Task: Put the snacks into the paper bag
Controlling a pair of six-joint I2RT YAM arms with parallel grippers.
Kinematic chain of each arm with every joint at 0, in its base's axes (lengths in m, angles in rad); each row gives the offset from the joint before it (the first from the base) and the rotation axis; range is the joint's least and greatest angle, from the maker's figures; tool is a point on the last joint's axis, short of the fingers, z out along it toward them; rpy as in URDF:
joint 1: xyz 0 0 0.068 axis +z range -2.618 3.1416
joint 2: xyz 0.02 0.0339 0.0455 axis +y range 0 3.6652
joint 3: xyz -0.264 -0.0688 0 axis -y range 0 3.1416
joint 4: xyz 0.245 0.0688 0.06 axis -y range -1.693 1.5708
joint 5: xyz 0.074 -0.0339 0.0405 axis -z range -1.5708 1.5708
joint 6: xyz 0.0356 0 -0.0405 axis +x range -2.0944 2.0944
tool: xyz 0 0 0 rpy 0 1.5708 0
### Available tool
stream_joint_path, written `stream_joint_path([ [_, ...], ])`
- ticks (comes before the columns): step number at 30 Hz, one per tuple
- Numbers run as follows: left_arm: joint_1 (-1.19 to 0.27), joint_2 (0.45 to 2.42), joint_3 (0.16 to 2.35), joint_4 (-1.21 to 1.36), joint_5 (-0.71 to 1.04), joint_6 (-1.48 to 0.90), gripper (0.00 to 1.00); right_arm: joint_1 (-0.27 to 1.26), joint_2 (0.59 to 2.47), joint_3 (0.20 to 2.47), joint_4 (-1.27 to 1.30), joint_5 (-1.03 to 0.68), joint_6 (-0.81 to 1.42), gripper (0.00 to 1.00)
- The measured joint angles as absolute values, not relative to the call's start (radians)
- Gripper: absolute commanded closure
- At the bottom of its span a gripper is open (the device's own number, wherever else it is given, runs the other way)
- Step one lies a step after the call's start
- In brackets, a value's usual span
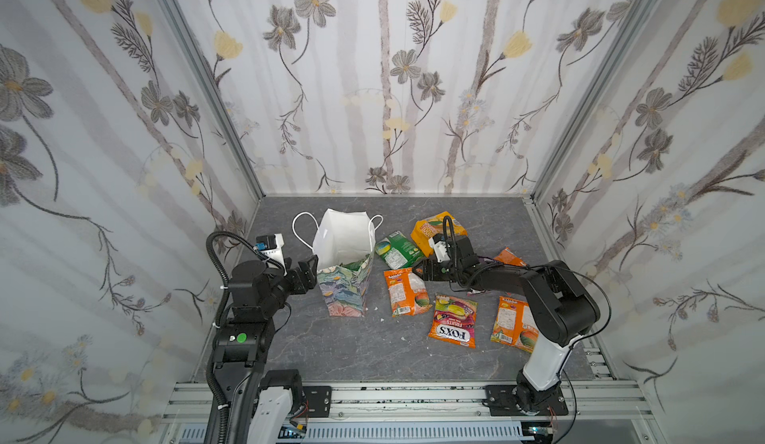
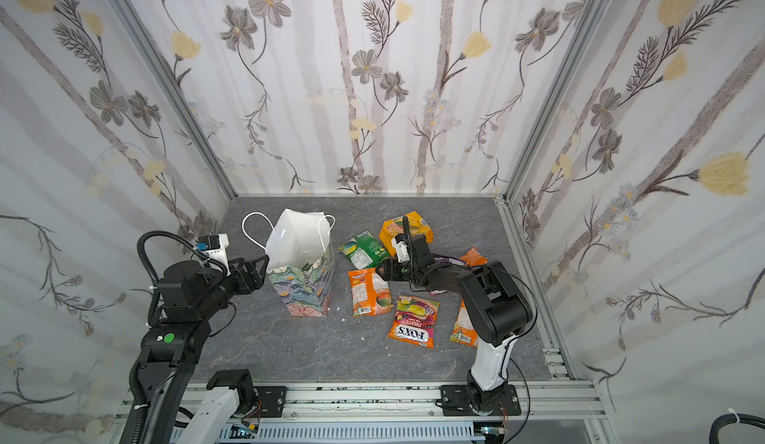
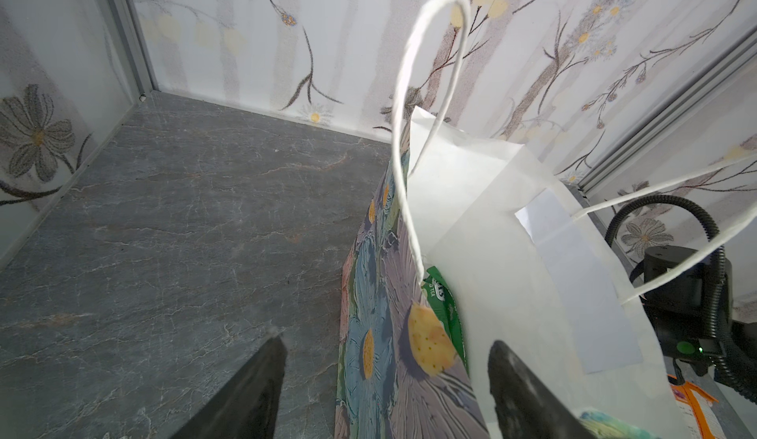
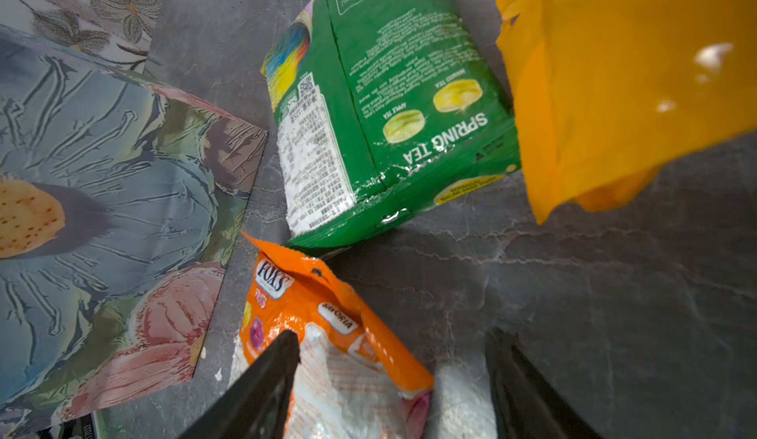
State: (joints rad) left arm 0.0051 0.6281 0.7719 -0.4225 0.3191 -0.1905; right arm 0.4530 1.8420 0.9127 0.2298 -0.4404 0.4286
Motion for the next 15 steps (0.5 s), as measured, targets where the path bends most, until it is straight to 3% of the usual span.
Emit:
stream_joint_path([
  [3, 0.005, 0.628, 0.772, -0.423, 0.319, -0.191, 0.23, 0.453, 1.870, 0.923, 0.241, -0.447, 0.428, 0.35],
  [8, 0.005, 0.628, 0.772, -0.423, 0.319, -0.191, 0.23, 0.453, 1.899, 0.939, 0.258, -0.469, 0.429, 0.52],
  [13, 0.005, 0.627, 0.772, -0.423, 0.319, -0.191, 0.23, 0.453, 1.899, 0.939, 0.269, -0.486, 0.440, 0.82],
  [15, 0.005, 0.627, 0.772, -0.423, 0.319, -0.191, 0.23, 0.453, 1.899, 0.939, 0.273, -0.491, 0.441, 0.89],
])
